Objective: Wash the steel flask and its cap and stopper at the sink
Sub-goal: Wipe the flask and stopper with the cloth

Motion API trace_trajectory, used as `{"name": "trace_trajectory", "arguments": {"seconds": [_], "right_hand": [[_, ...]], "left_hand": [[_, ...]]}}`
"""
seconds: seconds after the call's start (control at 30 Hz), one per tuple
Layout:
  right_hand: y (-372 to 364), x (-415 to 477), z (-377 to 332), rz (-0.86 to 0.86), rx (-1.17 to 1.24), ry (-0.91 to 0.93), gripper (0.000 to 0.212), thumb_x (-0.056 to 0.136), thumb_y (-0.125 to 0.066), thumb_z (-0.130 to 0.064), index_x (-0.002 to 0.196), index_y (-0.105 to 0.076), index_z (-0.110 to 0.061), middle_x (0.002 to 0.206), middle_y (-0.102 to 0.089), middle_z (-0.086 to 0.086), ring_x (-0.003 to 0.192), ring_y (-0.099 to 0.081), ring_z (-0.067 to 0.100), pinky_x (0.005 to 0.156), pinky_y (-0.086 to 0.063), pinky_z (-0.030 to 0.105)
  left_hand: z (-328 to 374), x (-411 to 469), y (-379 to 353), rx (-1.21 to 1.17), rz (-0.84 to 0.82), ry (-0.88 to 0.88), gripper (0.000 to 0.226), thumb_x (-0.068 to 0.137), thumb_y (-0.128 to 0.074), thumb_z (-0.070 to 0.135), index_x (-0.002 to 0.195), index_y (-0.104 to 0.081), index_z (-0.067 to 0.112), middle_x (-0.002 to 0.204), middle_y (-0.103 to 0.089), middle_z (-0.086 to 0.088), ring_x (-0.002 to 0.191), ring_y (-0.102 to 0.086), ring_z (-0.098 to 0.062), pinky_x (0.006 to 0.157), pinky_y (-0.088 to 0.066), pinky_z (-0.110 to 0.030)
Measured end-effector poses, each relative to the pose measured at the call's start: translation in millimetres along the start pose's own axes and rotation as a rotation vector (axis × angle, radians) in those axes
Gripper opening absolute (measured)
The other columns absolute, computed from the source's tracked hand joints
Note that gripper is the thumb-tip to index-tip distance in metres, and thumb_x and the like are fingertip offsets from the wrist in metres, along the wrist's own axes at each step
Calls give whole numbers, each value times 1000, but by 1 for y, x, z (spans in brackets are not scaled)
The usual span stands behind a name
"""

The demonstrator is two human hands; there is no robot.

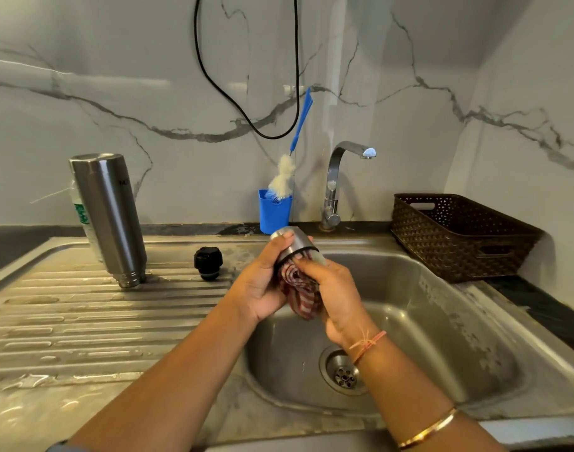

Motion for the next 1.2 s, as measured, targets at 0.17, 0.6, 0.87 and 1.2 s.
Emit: {"name": "trace_trajectory", "arguments": {"seconds": [0.17, 0.6, 0.87, 1.2], "right_hand": [[-4, 1, -10, 118, -1494, 567, 19, 85, -50, -25, 91, -67, -19, 87, -66, 1, 83, -59, 25, 65, -47, 33], [15, 9, -3, 103, -66, 83, 16, 82, -62, 1, 77, -70, -11, 68, -68, 4, 63, -63, 12, 57, -50, 20], [21, 12, -12, 118, -394, 272, 20, 85, -58, -7, 70, -65, -17, 60, -63, -1, 54, -59, 11, 53, -46, 26], [15, 8, 2, -105, 101, -233, 16, 88, -55, -16, 91, -65, -4, 78, -69, 10, 65, -62, 16, 51, -50, 23]], "left_hand": [[-12, 1, 11, 293, 487, 59, 58, 73, -78, 36, 119, -56, 9, 100, -69, -12, 89, -66, -24, 75, -56, -36], [-12, 3, -6, 122, 194, 35, 30, 88, -59, 39, 95, -65, 10, 79, -72, -6, 78, -66, -16, 75, -50, -30], [3, 9, -6, 516, 344, -176, 47, 78, -73, 39, 115, -50, 19, 109, -64, -10, 100, -61, -20, 86, -50, -34], [-4, 9, 17, 173, 228, 47, 70, 73, -62, 54, 124, -55, 7, 109, -66, -16, 98, -63, -24, 78, -54, -35]]}}
Point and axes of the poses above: each hand's wrist, its own x-axis towards the middle knuckle, its own y-axis out of the back of the hand, z = x × y, the point moved 6 cm from there along x, towards the middle knuckle
